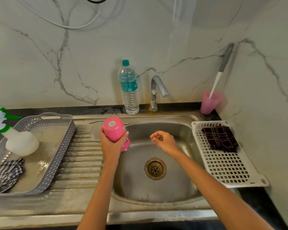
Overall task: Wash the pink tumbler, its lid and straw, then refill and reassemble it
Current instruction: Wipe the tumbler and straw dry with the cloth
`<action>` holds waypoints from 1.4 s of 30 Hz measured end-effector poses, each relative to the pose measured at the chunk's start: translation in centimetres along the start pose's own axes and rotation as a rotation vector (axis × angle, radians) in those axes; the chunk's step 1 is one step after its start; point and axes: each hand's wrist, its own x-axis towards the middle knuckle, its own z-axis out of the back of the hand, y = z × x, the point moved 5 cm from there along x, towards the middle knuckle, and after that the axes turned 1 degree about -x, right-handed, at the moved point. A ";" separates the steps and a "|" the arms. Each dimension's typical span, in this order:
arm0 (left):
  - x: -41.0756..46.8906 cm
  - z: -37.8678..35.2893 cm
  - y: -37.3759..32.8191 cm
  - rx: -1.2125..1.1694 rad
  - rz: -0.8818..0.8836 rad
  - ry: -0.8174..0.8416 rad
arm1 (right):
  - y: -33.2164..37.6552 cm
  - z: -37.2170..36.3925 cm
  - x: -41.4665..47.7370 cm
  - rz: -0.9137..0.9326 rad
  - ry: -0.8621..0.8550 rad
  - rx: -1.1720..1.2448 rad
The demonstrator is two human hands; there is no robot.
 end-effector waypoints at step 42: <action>-8.4 -18.2 0.1 -0.550 0.688 0.635 | 1.8 9.9 -6.3 0.409 -0.357 -0.343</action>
